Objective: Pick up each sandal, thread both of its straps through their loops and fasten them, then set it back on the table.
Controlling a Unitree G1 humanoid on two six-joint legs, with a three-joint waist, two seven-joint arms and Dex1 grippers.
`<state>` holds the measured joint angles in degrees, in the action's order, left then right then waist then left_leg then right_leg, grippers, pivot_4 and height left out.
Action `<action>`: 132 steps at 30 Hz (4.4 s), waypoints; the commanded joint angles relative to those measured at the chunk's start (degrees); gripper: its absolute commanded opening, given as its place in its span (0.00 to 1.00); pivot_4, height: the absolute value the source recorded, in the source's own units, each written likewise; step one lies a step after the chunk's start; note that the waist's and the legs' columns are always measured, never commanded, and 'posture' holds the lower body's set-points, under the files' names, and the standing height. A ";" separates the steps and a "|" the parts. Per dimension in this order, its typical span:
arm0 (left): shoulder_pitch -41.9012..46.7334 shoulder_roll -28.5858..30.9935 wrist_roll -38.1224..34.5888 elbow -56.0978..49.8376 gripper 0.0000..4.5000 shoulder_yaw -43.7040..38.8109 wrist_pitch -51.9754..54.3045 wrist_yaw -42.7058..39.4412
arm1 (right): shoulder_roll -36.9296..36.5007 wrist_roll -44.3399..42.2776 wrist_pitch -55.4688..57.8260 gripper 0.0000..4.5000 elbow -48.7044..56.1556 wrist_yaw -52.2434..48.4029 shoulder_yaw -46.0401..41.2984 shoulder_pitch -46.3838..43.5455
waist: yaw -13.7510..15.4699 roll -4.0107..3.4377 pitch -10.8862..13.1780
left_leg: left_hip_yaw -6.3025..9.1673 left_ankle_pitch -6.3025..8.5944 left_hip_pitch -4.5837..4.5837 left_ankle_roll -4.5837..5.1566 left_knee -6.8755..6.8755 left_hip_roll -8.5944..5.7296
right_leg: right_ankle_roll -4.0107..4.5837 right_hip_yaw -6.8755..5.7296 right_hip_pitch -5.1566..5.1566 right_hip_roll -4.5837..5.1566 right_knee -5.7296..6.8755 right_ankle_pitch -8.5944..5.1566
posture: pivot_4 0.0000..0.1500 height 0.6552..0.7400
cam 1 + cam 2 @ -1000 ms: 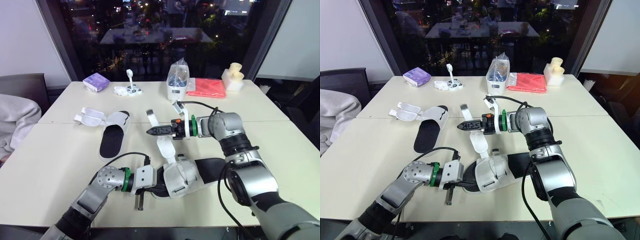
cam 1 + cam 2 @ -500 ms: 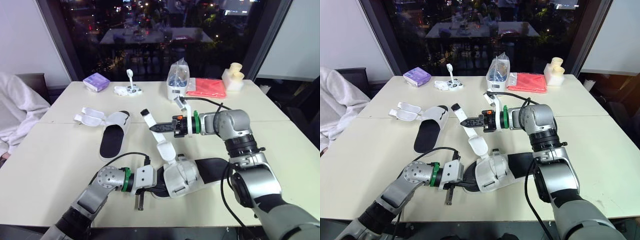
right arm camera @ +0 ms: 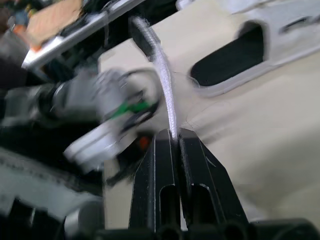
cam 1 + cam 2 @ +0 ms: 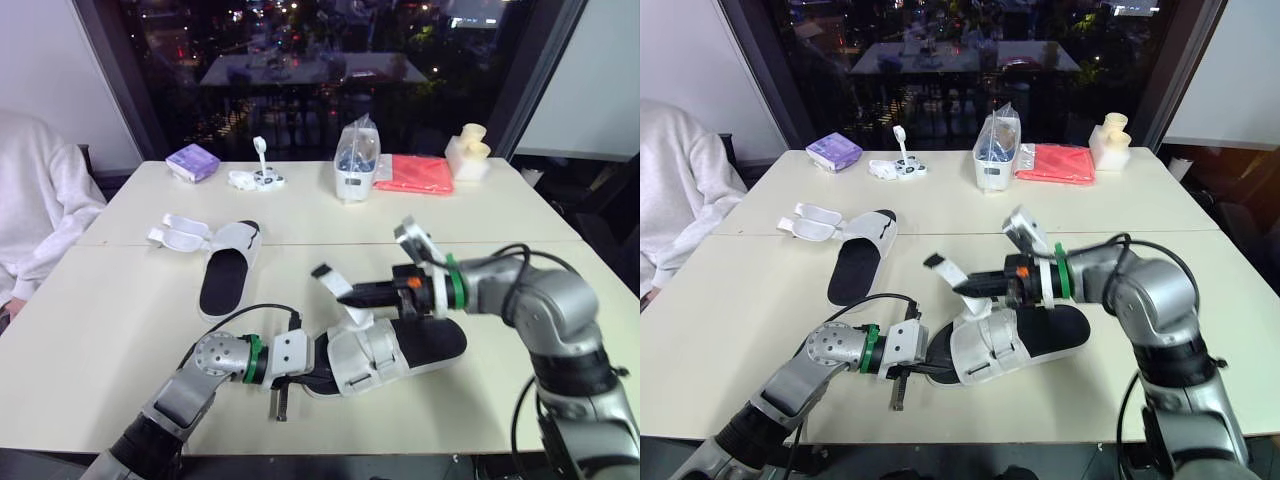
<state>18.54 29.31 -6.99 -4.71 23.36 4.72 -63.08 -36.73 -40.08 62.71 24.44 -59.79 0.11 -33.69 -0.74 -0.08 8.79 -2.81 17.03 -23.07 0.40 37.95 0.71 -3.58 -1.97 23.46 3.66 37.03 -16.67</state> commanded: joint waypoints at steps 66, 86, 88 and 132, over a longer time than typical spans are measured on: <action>-0.90 0.45 1.81 3.62 0.00 2.09 0.68 -2.35 | -7.98 -6.57 9.38 0.99 2.45 4.03 9.93 18.55 | 1.31 0.09 0.02 | 0.06 0.08 0.61 0.14 0.13 0.01 | 0.18 -0.04 -0.79 0.00 -0.31 -0.13 | 1.00 1.00; -1.06 0.24 2.11 4.30 0.00 2.21 -0.05 -2.05 | -8.87 -15.87 17.96 0.01 -2.27 5.14 3.60 1.74 | 1.11 0.06 0.02 | 0.05 0.09 0.59 0.15 0.13 0.00 | 0.18 -0.04 -0.76 0.00 -0.31 -0.13 | 1.00 1.00; -1.03 0.13 2.21 4.48 0.00 2.21 -0.19 -1.97 | -7.59 -15.50 18.30 0.01 -6.17 5.25 4.09 -2.23 | 0.97 0.05 0.02 | 0.05 0.09 0.60 0.15 0.13 0.01 | 0.19 -0.04 -0.76 0.00 -0.30 -0.12 | 1.00 1.00; -0.74 -0.26 2.03 2.52 0.00 2.02 1.83 -0.12 | -6.49 9.54 -2.34 0.01 -22.88 -10.81 25.91 -10.96 | 1.20 0.04 0.00 | 0.03 0.13 0.48 0.20 0.09 -0.04 | 0.19 -0.04 -0.72 0.06 -0.43 -0.11 | 1.00 1.00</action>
<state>18.57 28.69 -7.23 -3.88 23.79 4.76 -63.56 -42.18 -31.86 60.70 0.98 -69.84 25.31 -44.76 0.45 -0.04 8.79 -2.78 17.16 -22.59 0.60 38.04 0.67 -3.39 -2.00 22.74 3.73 36.60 -16.78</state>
